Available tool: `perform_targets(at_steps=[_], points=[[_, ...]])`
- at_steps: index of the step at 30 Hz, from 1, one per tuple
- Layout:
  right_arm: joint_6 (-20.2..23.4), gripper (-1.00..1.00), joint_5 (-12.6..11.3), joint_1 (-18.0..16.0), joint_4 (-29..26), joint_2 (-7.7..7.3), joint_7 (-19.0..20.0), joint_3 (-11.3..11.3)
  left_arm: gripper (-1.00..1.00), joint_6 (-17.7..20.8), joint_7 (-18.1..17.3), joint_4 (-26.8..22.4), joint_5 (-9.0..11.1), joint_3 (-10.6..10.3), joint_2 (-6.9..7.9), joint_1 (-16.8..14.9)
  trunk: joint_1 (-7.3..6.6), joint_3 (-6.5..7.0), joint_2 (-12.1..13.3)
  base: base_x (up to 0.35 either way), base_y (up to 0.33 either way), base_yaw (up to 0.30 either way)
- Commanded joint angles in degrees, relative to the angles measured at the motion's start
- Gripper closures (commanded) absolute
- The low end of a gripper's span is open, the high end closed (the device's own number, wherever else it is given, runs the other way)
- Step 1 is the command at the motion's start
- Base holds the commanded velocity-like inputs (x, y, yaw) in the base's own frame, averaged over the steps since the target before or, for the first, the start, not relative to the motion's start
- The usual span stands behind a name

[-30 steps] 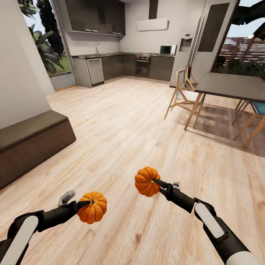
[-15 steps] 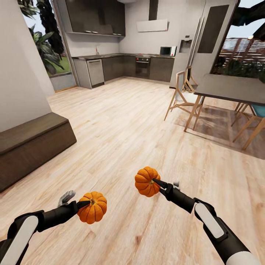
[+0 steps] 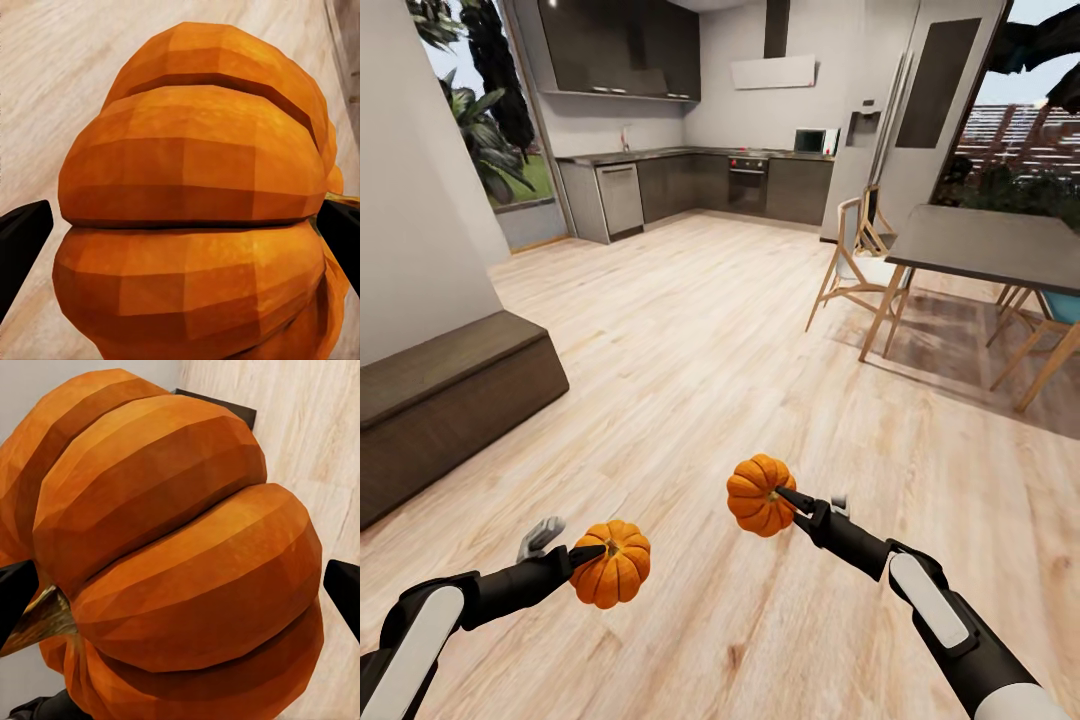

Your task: Place each of the two pumpkins and all three candles from the living room inside a cabinet in the living room (use any cabinet), then make sure every cabinet is closed, and position the cauldron so it is next to a table in the living room.

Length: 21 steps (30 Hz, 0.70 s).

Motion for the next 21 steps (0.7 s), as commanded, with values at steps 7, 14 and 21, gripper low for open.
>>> perform_targets(at_steps=[7, 14, 21], points=[[-0.9, 1.0, -0.4, 0.0, 0.0, -0.12, 0.0, 0.1, 1.0, 0.2, -0.6, 0.0, -0.6, 0.1, -0.01, 0.0, -0.01, 0.18, 0.0, 0.0, 0.0, -0.027], [-1.0, 1.0, -0.4, 0.0, 0.0, -0.05, 0.0, 0.1, 1.0, 0.2, -0.6, 0.0, -0.6, 0.1, -0.01, 0.0, -0.01, 0.77, 0.0, 0.0, 0.0, -0.077], [-1.0, 1.0, -0.4, 0.0, 0.0, -0.1, 0.0, 0.1, 1.0, 0.2, -0.6, 0.0, -0.6, 0.1, 0.04, 0.0, -0.01, 1.38, 0.0, -0.03, 0.0, -0.082]])
